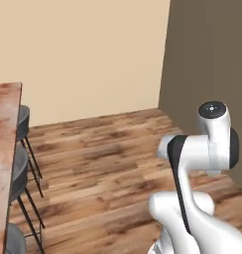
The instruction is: Take the tongs from the drawer on the right and place them on the dining counter next to the tray containing the kebab skewer.
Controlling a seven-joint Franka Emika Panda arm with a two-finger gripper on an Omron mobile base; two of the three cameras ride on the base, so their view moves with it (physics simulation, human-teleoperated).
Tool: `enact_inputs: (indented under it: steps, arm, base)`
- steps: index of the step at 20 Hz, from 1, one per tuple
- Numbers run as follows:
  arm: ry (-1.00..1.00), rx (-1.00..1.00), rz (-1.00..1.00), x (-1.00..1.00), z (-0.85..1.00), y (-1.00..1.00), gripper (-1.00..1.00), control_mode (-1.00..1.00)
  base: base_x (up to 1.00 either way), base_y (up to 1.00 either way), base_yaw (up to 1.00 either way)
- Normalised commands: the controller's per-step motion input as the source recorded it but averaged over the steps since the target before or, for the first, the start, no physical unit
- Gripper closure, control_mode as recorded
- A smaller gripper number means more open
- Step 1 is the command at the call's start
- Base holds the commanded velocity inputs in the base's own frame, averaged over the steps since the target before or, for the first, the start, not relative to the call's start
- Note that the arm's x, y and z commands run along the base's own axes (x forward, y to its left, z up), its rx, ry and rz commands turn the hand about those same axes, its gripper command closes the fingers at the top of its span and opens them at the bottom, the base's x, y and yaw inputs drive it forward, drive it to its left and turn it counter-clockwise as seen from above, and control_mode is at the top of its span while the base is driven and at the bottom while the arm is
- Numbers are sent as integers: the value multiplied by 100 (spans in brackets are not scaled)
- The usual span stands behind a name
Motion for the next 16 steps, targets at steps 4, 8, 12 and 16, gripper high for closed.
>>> enact_inputs:
  steps: [4, 8, 12, 16]
  arm:
    - [0, 0, 0, 0, 0, 0, 100, 100]
    - [0, 0, 0, 0, 0, 0, 100, 100]
    - [0, 0, 0, 0, 0, 0, 100, 100]
    - [0, 0, 0, 0, 0, 0, 100, 100]
  base:
    - [93, -9, 74]
    - [93, -9, 74]
    - [92, -9, 75]
    - [90, -10, 75]
